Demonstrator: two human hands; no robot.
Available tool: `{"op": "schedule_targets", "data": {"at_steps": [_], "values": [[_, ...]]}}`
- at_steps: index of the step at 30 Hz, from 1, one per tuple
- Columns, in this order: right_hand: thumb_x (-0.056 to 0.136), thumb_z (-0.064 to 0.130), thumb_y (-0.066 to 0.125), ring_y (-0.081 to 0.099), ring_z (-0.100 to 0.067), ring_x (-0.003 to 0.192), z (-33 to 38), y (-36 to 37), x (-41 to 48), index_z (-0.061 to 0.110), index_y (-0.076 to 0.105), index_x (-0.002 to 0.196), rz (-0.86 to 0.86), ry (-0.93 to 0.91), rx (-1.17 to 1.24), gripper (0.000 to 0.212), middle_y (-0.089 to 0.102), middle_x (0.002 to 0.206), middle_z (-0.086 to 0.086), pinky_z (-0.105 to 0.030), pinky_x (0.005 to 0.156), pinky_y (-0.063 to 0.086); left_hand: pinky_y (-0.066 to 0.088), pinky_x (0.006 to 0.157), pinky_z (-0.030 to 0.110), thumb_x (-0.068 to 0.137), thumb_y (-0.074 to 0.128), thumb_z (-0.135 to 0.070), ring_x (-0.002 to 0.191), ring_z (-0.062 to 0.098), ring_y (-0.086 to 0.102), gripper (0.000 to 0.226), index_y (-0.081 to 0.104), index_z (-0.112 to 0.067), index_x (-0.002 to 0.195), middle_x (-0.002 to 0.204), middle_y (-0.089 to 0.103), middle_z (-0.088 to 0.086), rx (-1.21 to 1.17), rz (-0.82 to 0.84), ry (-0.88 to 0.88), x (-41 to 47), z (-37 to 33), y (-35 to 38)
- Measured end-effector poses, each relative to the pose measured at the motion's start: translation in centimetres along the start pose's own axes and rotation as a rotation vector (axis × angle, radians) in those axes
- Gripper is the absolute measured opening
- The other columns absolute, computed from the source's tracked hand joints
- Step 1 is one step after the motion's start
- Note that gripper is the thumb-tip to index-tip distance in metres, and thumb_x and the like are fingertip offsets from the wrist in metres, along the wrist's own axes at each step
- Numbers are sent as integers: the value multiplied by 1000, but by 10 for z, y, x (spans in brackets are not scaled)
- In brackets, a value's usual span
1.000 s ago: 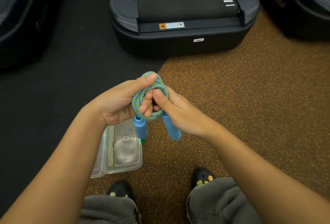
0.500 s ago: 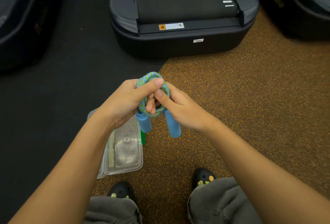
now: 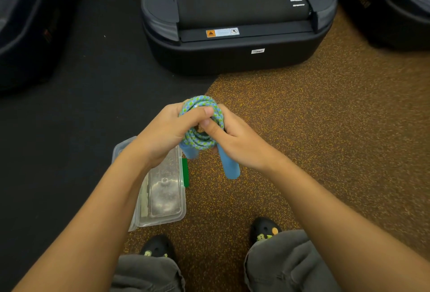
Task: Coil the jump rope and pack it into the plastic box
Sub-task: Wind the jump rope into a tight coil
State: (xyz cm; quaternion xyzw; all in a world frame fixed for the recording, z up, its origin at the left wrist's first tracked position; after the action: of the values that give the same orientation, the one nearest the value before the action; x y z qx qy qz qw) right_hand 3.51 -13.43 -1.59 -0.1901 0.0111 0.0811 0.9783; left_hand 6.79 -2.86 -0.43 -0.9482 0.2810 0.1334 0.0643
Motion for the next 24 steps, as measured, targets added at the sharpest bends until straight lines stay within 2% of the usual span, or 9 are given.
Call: {"op": "schedule_targets", "data": {"at_steps": [5, 7, 11, 13, 16, 19, 21, 23, 24], "values": [[95, 33, 42, 57, -29, 92, -2, -5, 0, 2, 51, 108, -70, 25, -13, 35, 56, 101, -18, -52, 80, 50, 51, 89, 48, 75, 62, -52, 90, 29, 67, 53, 65, -3, 95, 96, 68, 19, 102, -81, 26, 1, -2, -2], [95, 33, 43, 58, -29, 92, -2, -6, -1, 4, 53, 108, -91, 43, 8, 33, 57, 102, -17, -50, 80, 51, 51, 89, 53, 71, 60, -60, 90, 30, 66, 57, 63, -8, 95, 97, 67, 19, 147, -89, 56, 2, -3, -2], [95, 33, 43, 57, -29, 102, -3, -6, 1, 8, 53, 113, -104, 67, 94, 32, 55, 110, -18, -39, 72, 57, 50, 83, 49, 73, 55, -63, 84, 15, 59, 41, 51, -25, 88, 91, 59, 4, 171, -169, 106, 2, -2, -1], [92, 36, 46, 55, -27, 109, -3, -5, 1, 12, 52, 114, -104, 99, 170, 33, 53, 117, -18, -38, 80, 56, 49, 86, 46, 75, 50, -63, 93, 16, 58, 36, 50, -30, 90, 102, 58, 10, 209, -223, 161, 2, -3, 1], [78, 36, 55, 57, -22, 106, -6, -2, 1, 16, 48, 110, -94, 157, 327, 38, 56, 113, -15, -46, 96, 47, 46, 88, 31, 75, 45, -62, 99, 12, 55, 31, 50, -38, 94, 113, 54, 13, 217, -275, 245, 0, -7, 3], [74, 18, 61, 55, -13, 102, -5, -1, -1, 20, 37, 120, -77, 117, 493, 52, 51, 113, -7, -36, 93, 49, 42, 86, 12, 86, 45, -51, 95, -8, 50, 21, 50, -40, 103, 114, 45, 9, 212, -216, 248, -1, -5, 7], [77, 10, 63, 55, -15, 108, -4, -1, -2, 23, 29, 133, -50, 75, 467, 67, 49, 125, -8, -35, 98, 48, 44, 91, 16, 86, 45, -47, 105, 0, 50, 20, 52, -43, 103, 117, 39, 12, 168, -156, 209, 0, -1, 10], [82, 9, 62, 54, -19, 117, -4, 1, -1, 25, 27, 137, -39, 52, 431, 67, 48, 131, -11, -38, 102, 46, 48, 94, 30, 83, 46, -47, 113, 15, 50, 18, 56, -45, 98, 117, 35, 12, 106, -157, 173, 1, 3, 11], [82, 12, 62, 53, -21, 120, -4, 2, -1, 26, 30, 135, -47, 47, 433, 63, 49, 132, -11, -39, 102, 46, 49, 94, 33, 84, 47, -45, 112, 15, 49, 15, 57, -44, 96, 114, 33, 9, 86, -176, 160, 1, 2, 11]]}}
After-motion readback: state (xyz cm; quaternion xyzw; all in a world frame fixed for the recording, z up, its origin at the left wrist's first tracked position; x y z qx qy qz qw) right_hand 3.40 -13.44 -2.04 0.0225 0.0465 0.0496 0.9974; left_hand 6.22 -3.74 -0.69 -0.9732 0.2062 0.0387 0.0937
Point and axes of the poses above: each hand's wrist, its own x-axis towards the middle knuckle, its own y-axis out of the palm, z = x × y, the point moved 5 cm from there along x, towards the middle knuckle
